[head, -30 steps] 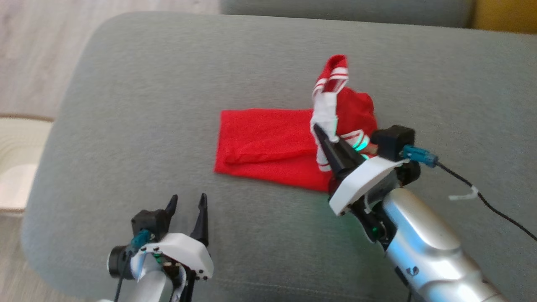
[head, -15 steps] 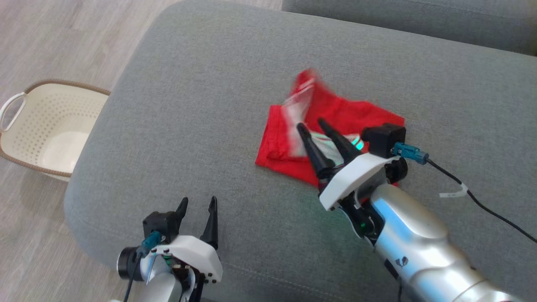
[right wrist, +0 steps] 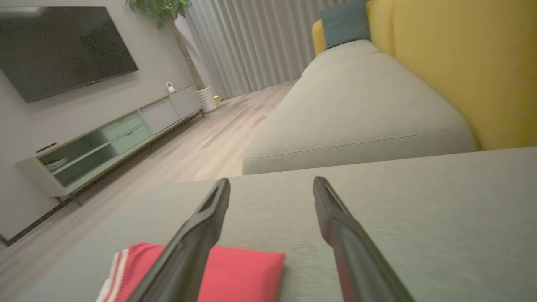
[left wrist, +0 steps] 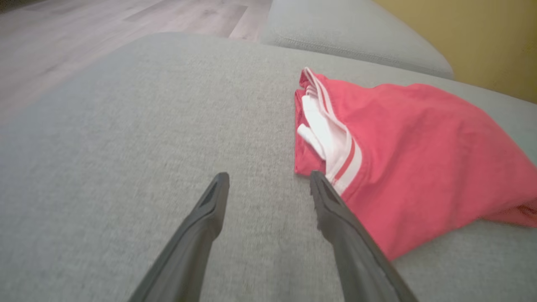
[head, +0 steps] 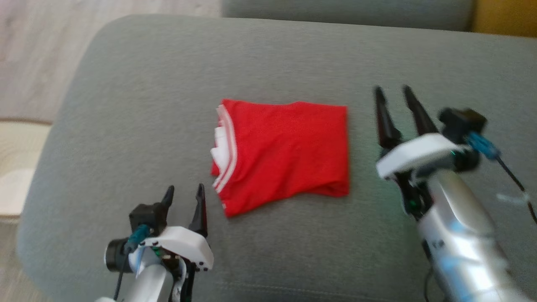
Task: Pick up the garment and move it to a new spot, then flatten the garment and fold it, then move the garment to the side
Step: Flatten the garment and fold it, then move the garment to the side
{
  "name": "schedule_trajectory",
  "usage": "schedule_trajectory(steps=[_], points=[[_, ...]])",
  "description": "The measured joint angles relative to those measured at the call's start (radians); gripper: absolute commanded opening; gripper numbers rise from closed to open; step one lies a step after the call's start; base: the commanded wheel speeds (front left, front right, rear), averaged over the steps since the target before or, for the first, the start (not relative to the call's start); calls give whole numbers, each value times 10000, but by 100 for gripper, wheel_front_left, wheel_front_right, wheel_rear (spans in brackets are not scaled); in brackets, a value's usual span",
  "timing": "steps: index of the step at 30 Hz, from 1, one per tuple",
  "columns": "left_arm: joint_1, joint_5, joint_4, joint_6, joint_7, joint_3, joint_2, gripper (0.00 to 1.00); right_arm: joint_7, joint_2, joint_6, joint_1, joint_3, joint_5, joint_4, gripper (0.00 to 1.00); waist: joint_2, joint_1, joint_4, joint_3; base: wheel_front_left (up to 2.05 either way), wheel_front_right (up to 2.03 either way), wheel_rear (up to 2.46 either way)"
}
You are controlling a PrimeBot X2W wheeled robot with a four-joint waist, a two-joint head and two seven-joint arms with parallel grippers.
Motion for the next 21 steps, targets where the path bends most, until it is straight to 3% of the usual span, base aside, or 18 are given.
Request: schedule_trajectory(steps=[7, 14, 21], points=[[2, 523, -416, 100, 0, 619, -4, 100, 0, 13, 0, 1648, -1501, -1383, -800, 100, 0, 0, -989, -52, 0, 0, 0], [48, 748, -610, 113, 0, 1012, -12, 100, 0, 56, 0, 2346, -1649, -1476, -1166, 100, 0, 0, -1605, -169, 0, 0, 0], [428, 874, -761, 88, 0, 1195, -12, 100, 0, 82, 0, 2704, -1256, -1197, -1195, 100, 0, 0, -1670, -209, 0, 0, 0]])
